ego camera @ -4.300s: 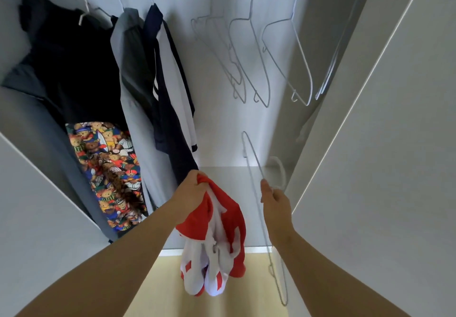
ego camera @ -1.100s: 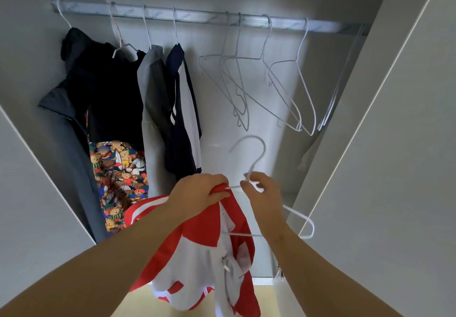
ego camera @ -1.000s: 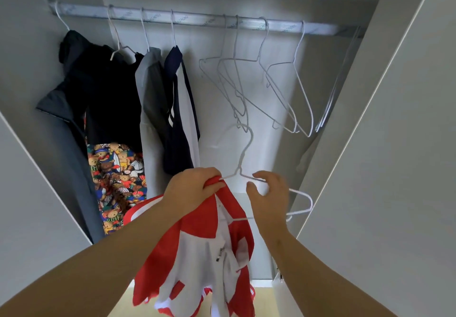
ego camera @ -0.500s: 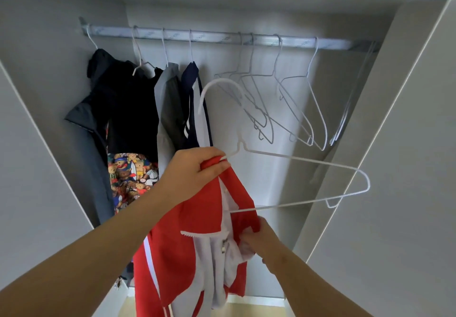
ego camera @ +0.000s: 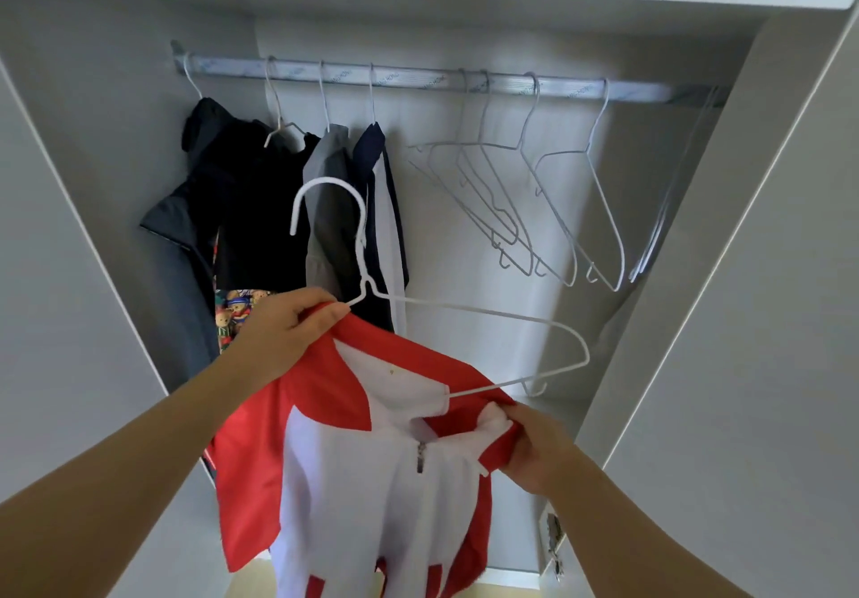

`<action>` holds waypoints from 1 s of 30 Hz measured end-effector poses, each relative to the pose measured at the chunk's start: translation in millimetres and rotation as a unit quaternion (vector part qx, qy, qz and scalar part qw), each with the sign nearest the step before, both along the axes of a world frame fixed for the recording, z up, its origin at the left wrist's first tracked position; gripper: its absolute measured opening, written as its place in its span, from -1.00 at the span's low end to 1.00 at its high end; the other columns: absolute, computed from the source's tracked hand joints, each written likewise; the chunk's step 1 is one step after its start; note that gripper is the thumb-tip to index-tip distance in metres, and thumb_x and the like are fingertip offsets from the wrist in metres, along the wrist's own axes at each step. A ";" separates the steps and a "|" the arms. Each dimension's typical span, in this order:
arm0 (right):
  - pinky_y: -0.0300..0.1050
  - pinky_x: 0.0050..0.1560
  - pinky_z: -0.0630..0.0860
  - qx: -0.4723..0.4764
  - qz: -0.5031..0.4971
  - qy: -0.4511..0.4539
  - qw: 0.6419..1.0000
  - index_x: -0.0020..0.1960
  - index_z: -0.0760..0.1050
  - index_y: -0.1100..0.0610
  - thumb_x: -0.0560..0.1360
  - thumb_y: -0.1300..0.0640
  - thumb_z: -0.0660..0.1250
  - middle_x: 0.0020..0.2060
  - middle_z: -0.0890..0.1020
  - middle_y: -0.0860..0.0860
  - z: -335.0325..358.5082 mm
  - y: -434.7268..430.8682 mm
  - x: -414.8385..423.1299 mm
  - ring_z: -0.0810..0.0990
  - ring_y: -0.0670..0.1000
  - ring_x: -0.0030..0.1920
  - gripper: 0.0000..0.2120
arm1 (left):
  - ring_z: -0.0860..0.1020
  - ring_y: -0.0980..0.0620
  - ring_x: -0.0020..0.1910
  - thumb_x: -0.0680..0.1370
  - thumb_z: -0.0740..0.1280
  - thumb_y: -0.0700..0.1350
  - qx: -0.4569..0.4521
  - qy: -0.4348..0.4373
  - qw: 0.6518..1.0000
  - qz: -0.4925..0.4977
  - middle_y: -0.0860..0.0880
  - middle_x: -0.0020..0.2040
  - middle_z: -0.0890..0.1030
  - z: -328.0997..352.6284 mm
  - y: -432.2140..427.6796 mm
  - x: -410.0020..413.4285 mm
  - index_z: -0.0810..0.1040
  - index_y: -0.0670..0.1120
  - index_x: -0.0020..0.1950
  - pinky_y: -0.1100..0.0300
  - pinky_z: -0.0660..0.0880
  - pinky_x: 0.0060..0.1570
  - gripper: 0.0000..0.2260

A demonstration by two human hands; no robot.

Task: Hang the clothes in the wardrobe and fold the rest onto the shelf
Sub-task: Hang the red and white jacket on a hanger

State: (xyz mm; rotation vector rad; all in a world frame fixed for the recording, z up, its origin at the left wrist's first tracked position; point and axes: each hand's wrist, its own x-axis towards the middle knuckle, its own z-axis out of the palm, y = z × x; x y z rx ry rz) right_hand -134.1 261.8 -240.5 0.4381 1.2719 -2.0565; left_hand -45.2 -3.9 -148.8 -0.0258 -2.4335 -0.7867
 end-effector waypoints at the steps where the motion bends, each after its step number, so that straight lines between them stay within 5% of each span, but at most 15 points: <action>1: 0.07 -0.20 0.56 -0.012 0.004 0.003 1.000 0.15 0.48 0.29 0.55 0.33 0.12 -0.06 0.62 0.25 1.7 3.1 -2.1 0.60 0.22 -0.12 -0.76 | 0.51 0.38 -0.25 0.54 0.32 -0.18 0.003 -0.001 1.000 0.009 0.37 -0.26 0.55 -1.7 -2.4 1.5 0.45 0.24 -0.24 0.55 0.34 -0.24 -0.69; 11: 0.12 0.04 0.48 -0.037 -0.006 -0.026 0.999 -0.31 0.49 0.16 0.30 0.27 0.13 -0.26 0.59 0.18 17.4 12.4 -10.1 0.55 0.17 -0.18 -0.83 | 0.51 0.39 -0.28 0.57 0.27 -0.16 0.053 -0.027 0.998 0.029 0.34 -0.29 0.57 -17.0 -10.1 6.2 0.49 0.21 -0.26 0.53 0.35 -0.27 -0.71; 17: -0.11 -0.35 0.44 0.023 -0.065 -0.064 0.996 -0.43 0.33 0.09 0.50 0.06 0.23 -0.63 0.45 0.04 21.2 1.6 -14.8 0.43 0.04 -0.41 -0.66 | 0.51 0.35 -0.29 0.57 0.26 -0.12 0.067 -0.022 0.997 0.039 0.14 -0.33 0.56 -25.2 1.3 1.9 0.48 0.18 -0.24 0.49 0.36 -0.29 -0.76; 22: 0.01 -0.36 0.55 0.007 -0.024 -0.080 0.996 -0.38 0.40 0.11 0.50 0.09 0.25 -0.38 0.59 0.13 20.1 1.2 -12.4 0.60 0.12 -0.33 -0.72 | 0.50 0.36 -0.31 0.57 0.23 -0.07 0.132 -0.010 0.990 0.037 0.12 -0.33 0.55 -25.5 19.0 -6.1 0.52 0.11 -0.22 0.47 0.38 -0.31 -0.80; 25: 0.09 -0.23 0.56 0.036 0.006 -0.060 0.998 -0.13 0.54 0.24 0.50 0.10 0.28 -0.20 0.66 0.21 18.7 3.6 -10.8 0.65 0.20 -0.19 -0.80 | 0.51 0.28 -0.34 0.58 0.24 -0.11 0.148 -0.021 0.988 0.025 0.05 -0.35 0.55 -25.6 16.6 -6.0 0.52 0.11 -0.27 0.48 0.37 -0.32 -0.76; 30: 0.07 -0.20 0.60 0.094 0.008 -0.037 0.995 -0.20 0.57 0.25 0.44 0.22 0.38 -0.28 0.65 0.19 18.2 3.0 -14.7 0.62 0.17 -0.25 -0.90 | 0.46 0.01 -0.32 0.56 0.27 -0.14 0.164 -0.036 0.986 0.020 -0.22 -0.31 0.53 -26.9 5.7 -6.1 0.57 -0.18 -0.28 0.41 0.34 -0.36 -0.76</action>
